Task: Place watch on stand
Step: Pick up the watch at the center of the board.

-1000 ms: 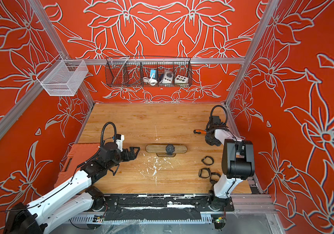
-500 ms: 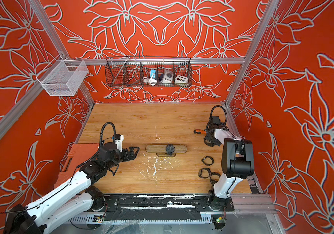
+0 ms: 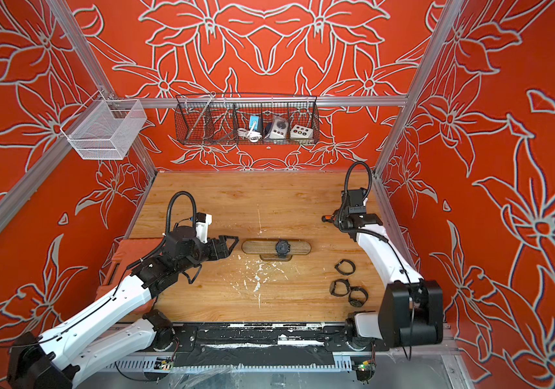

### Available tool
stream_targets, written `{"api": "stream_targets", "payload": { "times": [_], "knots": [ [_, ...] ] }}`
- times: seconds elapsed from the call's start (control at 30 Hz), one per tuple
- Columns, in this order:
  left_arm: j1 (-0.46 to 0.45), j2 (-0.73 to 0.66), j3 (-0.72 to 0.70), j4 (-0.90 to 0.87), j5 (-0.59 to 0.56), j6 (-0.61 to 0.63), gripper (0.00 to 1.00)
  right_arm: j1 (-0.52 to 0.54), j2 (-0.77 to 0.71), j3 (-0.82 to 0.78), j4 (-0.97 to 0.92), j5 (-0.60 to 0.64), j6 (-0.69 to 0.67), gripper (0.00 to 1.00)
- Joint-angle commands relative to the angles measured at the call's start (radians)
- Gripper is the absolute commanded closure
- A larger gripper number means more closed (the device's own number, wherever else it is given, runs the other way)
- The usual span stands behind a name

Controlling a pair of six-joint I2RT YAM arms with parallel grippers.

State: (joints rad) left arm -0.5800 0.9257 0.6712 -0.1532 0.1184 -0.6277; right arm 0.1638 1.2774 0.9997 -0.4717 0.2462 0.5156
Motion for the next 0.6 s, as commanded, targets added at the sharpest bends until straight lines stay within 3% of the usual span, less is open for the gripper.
{"api": "stream_targets", "payload": {
  "times": [0.0,0.3,0.57],
  "knots": [
    [-0.072,0.048,0.08,-0.033,0.005,0.002,0.13,0.078,-0.076,0.014,-0.045,-0.011,-0.065,0.85],
    [-0.184,0.246,0.245,0.009,0.008,0.001,0.19,0.303,-0.209,-0.007,-0.074,-0.066,-0.083,0.88],
    [-0.288,0.349,0.343,0.023,-0.105,0.019,0.26,0.478,-0.222,-0.039,-0.028,-0.046,-0.08,0.89]
  ]
}}
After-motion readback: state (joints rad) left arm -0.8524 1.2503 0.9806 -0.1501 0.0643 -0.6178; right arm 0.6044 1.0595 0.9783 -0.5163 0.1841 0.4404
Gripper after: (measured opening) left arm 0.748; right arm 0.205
